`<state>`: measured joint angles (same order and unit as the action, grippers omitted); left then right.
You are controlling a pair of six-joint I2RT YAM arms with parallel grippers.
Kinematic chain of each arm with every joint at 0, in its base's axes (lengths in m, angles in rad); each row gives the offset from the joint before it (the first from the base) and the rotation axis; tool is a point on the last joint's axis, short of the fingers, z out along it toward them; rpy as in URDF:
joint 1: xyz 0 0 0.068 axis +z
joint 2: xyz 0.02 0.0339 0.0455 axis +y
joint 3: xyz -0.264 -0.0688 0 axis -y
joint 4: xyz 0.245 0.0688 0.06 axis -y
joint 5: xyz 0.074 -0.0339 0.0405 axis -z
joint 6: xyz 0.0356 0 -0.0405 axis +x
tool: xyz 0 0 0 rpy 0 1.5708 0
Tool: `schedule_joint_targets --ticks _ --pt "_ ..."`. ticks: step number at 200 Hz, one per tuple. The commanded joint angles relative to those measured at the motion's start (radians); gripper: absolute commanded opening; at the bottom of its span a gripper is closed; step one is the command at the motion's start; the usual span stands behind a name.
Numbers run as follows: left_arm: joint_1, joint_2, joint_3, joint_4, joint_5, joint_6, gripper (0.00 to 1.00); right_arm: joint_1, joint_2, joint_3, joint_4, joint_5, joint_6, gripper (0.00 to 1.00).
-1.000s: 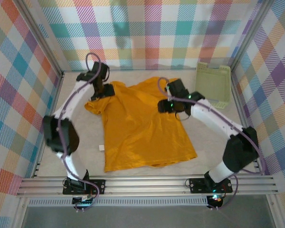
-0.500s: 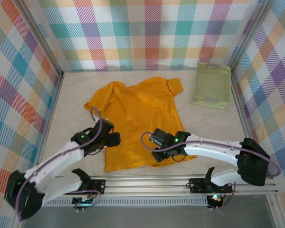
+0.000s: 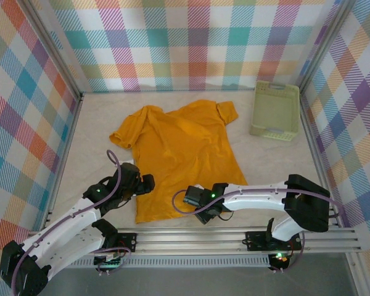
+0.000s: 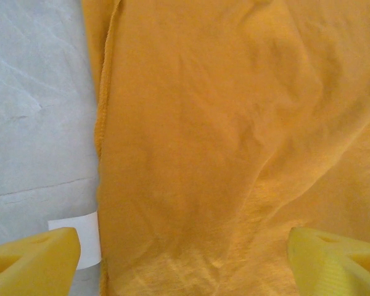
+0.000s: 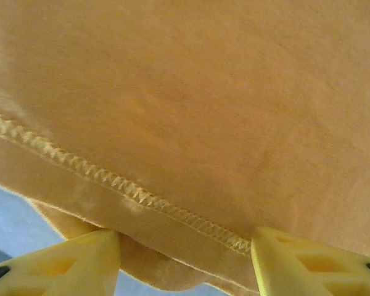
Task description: Fold the inside-out t-shirt
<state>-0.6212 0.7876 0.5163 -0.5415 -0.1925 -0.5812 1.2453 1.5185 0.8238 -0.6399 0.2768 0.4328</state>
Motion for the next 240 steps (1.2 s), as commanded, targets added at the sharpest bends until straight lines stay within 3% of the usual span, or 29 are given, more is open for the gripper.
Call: schedule_joint_targets --ticks 1,63,126,189,240 --pt "-0.009 -0.008 -0.008 0.030 0.007 -0.006 0.87 0.006 0.005 0.012 -0.002 0.044 0.026 0.59" --pt "-0.009 0.005 -0.009 0.038 0.021 0.007 0.89 0.006 0.049 0.032 -0.009 0.101 0.036 0.58" --pt "-0.011 0.100 0.005 0.065 0.057 0.047 0.89 -0.007 -0.007 0.033 0.026 0.094 0.004 0.53" --pt "-0.013 0.129 0.016 0.091 0.097 0.072 0.89 -0.027 0.037 0.042 0.044 0.073 -0.008 0.32" --pt "-0.036 0.162 0.031 0.102 0.116 0.089 0.89 -0.033 -0.018 0.068 0.007 0.098 -0.017 0.14"
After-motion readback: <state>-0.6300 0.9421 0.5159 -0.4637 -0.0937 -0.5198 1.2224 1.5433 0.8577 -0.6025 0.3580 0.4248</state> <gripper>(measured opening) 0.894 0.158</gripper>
